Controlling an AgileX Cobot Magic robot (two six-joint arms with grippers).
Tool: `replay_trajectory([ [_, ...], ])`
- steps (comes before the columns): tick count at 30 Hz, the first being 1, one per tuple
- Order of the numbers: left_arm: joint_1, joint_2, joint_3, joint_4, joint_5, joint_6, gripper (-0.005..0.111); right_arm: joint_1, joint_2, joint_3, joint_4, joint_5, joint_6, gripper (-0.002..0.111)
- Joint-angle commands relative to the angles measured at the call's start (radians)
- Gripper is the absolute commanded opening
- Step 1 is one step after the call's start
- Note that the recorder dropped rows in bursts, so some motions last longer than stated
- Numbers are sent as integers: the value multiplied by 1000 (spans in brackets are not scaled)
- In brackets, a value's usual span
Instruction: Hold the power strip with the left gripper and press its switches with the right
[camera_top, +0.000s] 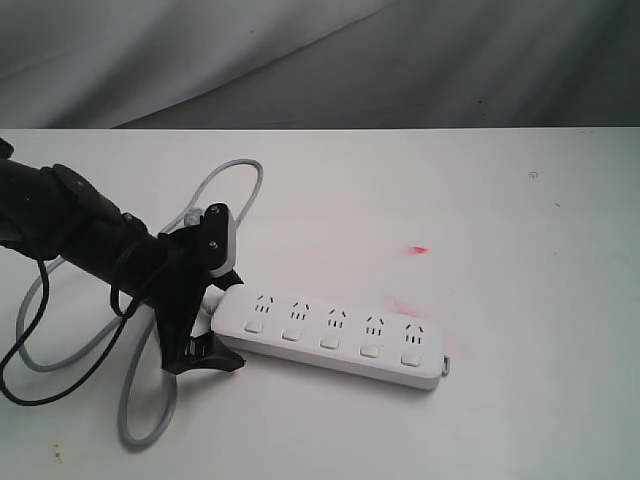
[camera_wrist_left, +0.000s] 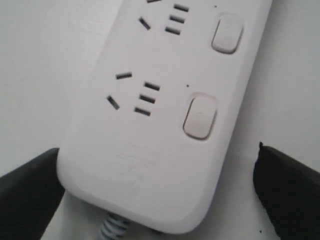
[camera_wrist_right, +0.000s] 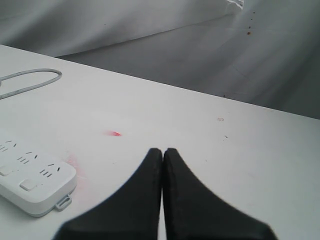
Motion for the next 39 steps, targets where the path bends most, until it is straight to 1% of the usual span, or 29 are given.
replay_trajectory([
  [1, -4, 1, -3, -14, 28, -1, 94, -7, -7, 3, -2, 0, 3, 0],
  [12, -4, 1, -3, -11, 43, -9, 93, -7, -7, 3, -2, 0, 3, 0],
  [15, -4, 1, -3, -5, 43, -9, 85, -7, -7, 3, -2, 0, 3, 0],
  [19, -4, 1, -3, 23, 43, -5, 70, -7, -7, 3, -2, 0, 3, 0],
  [21, -4, 1, -3, 30, 45, -5, 66, -7, -7, 3, -2, 0, 3, 0],
  [39, -4, 1, -3, 43, 51, -2, 66, -7, -7, 3, -2, 0, 3, 0],
])
